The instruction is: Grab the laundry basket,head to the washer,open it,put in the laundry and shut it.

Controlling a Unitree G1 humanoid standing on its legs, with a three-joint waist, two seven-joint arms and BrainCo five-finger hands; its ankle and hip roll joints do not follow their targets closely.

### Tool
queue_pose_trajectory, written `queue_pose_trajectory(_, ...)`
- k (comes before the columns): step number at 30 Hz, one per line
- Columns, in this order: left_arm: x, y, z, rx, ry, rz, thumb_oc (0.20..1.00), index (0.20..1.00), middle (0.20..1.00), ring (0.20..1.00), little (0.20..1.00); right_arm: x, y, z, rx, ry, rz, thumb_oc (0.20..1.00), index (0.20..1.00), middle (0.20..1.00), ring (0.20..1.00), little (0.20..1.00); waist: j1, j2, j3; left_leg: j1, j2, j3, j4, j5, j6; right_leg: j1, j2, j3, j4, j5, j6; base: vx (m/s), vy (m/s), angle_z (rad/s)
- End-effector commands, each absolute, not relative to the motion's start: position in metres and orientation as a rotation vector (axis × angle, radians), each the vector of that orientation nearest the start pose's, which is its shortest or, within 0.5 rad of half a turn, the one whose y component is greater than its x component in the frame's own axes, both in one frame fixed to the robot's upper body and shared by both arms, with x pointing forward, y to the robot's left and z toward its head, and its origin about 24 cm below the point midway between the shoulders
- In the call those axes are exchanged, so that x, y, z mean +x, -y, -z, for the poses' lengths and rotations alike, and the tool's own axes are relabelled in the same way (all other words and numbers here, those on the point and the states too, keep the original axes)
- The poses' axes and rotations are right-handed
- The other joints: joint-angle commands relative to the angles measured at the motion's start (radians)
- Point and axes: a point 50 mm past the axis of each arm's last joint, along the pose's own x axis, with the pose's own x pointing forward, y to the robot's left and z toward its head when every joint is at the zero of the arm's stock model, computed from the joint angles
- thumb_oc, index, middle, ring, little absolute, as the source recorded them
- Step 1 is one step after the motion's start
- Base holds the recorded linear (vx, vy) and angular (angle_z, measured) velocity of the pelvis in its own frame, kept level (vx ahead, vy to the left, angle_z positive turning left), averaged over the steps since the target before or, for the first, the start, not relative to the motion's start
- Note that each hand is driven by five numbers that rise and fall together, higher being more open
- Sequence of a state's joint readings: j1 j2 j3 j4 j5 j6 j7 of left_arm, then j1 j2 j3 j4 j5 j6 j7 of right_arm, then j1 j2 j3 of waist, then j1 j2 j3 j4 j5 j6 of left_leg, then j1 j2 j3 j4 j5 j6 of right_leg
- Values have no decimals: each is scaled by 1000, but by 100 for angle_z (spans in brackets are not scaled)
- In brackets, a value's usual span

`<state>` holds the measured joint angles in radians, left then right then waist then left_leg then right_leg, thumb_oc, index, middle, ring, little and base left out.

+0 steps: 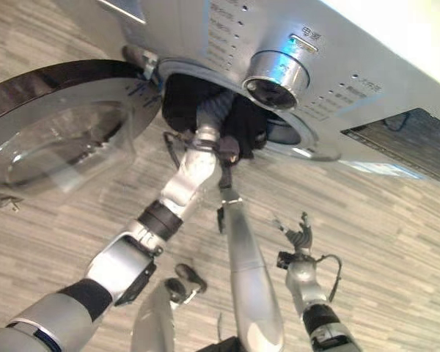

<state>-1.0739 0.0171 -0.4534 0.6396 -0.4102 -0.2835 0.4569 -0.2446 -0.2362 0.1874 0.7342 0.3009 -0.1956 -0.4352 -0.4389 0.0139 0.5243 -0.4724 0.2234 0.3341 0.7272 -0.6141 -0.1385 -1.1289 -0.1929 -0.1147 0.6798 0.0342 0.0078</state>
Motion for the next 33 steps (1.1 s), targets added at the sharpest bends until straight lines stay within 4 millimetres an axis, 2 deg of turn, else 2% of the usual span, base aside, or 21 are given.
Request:
queue_pose_trajectory(1,354,19,-239,-119,585,248,200,200,200,200,200,231,211,67,-170,-422,393,1000,1000,1000,1000,1000,-37,-42,-66,48,-49,-19,88,-96,132,-84,-102,-56,-116,125,183,50,-74,-19)
queue_pose_trajectory(6,356,20,-246,-137,583,239,200,200,200,200,200,228,215,64,-164,-403,399,1000,1000,1000,1000,1000,-50,-47,-71,16,-20,-16,112,-100,118,-122,-91,-66,-84,104,180,33,-67,-4)
queue_pose_trajectory(7,359,22,-247,-261,521,230,200,200,200,200,200,229,215,61,-144,-387,409,1000,1000,1000,1000,1000,-61,-52,-75,16,-6,-11,113,-96,108,-135,-85,-70,-69,94,177,42,-66,2)
queue_pose_trajectory(8,359,22,-248,-265,522,232,200,200,200,200,200,229,216,61,-145,-386,410,1000,1000,1000,1000,1000,-62,-49,-75,14,-5,-11,113,-96,107,-137,-85,-71,-68,93,177,62,-53,-6)
queue_pose_trajectory(9,363,22,-255,-356,486,220,200,200,200,200,200,230,215,58,-134,-375,411,1000,1000,1000,1000,1000,-75,-55,-79,19,5,-4,110,-96,101,-142,-79,-71,-64,89,175,61,-12,-11)
queue_pose_trajectory(11,371,15,-280,-470,472,196,200,200,200,200,200,233,213,51,-114,-344,400,1000,1000,1000,1000,1000,-98,-66,-91,37,16,11,97,-98,97,-159,-55,-71,-54,83,174,101,10,-18)
queue_pose_trajectory(13,381,-13,-327,-613,518,150,200,200,200,200,200,234,218,41,-119,-301,384,1000,1000,1000,1000,1000,-122,-70,-100,66,31,43,82,-101,94,-182,-28,-65,-40,75,177,132,41,-34)
queue_pose_trajectory(15,383,-39,-370,-690,586,123,200,200,200,200,200,233,226,33,-127,-269,376,1000,1000,1000,1000,1000,-138,-67,-106,83,44,68,80,-102,93,-201,-8,-66,-23,70,180,133,34,-51)
queue_pose_trajectory(17,371,-60,-417,-764,695,142,200,200,200,200,200,233,234,26,-141,-249,375,1000,1000,1000,1000,1000,-149,-57,-109,110,50,93,67,-98,94,-210,5,-68,-19,66,184,134,3,-74)
queue_pose_trajectory(20,327,-69,-479,-811,938,257,200,200,200,200,200,227,251,21,-173,-246,408,1000,1000,1000,1000,1000,-144,-23,-115,149,40,122,8,-87,116,-224,6,-84,-18,61,188,96,3,-26)
queue_pose_trajectory(21,313,-66,-489,-824,1000,313,200,200,200,200,200,224,255,22,-181,-255,421,1000,1000,1000,1000,1000,-139,-13,-118,161,37,129,-16,-81,122,-230,2,-89,-15,63,189,39,-12,-3)
queue_pose_trajectory(22,303,-59,-489,-848,1032,357,200,200,200,200,200,220,258,24,-191,-269,430,1000,1000,1000,1000,1000,-129,-1,-121,177,29,135,-54,-73,128,-237,-5,-93,-6,62,193,23,-42,-3)
queue_pose_trajectory(25,293,-42,-476,-828,1058,430,200,200,200,200,200,208,263,31,-218,-320,442,1000,1000,1000,1000,1000,-106,23,-121,214,14,133,-114,-57,135,-250,-23,-101,20,60,198,5,-38,-1)
queue_pose_trajectory(26,308,-29,-456,-666,991,414,1000,1000,1000,1000,1000,205,268,33,-224,-337,458,1000,1000,1000,1000,1000,-97,34,-119,226,9,125,-130,-49,131,-247,-34,-99,21,61,196,-9,-39,12)
queue_pose_trajectory(27,315,-23,-447,-561,966,407,1000,1000,1000,1000,1000,204,271,34,-221,-343,465,1000,1000,1000,1000,1000,-93,36,-119,232,5,118,-138,-46,129,-239,-42,-100,16,61,195,-9,-34,15)
queue_pose_trajectory(28,327,-19,-436,-369,936,382,1000,1000,1000,1000,1000,202,275,35,-222,-347,472,1000,1000,1000,1000,1000,-90,43,-120,233,2,115,-138,-44,127,-235,-47,-98,14,64,193,-14,-13,24)
queue_pose_trajectory(29,342,-18,-427,-118,904,329,1000,1000,1000,1000,1000,201,281,35,-213,-353,484,1000,1000,1000,1000,1000,-85,45,-118,234,-2,111,-139,-39,122,-226,-56,-98,6,65,190,-9,23,21)
queue_pose_trajectory(30,358,-23,-417,233,874,247,1000,1000,1000,1000,1000,201,286,36,-211,-361,493,1000,1000,1000,1000,1000,-79,55,-118,237,-3,108,-138,-39,120,-221,-65,-96,9,65,191,-23,21,34)
queue_pose_trajectory(31,367,-31,-413,508,867,171,1000,1000,1000,1000,1000,200,291,36,-218,-364,497,1000,1000,1000,1000,1000,-75,60,-118,237,-4,107,-140,-31,115,-216,-72,-95,2,69,188,-46,47,41)
queue_pose_trajectory(32,378,-36,-410,1139,883,-59,1000,1000,1000,1000,1000,207,297,35,-219,-362,503,1000,1000,1000,1000,1000,-62,63,-109,251,-12,95,-152,-27,114,-199,-91,-95,4,68,189,-56,82,39)
queue_pose_trajectory(33,390,-37,-391,1602,813,-94,1000,1000,1000,1000,1000,212,301,34,-239,-371,492,1000,1000,1000,1000,1000,-63,70,-106,263,-11,93,-161,-26,111,-192,-95,-92,8,69,192,-52,107,31)
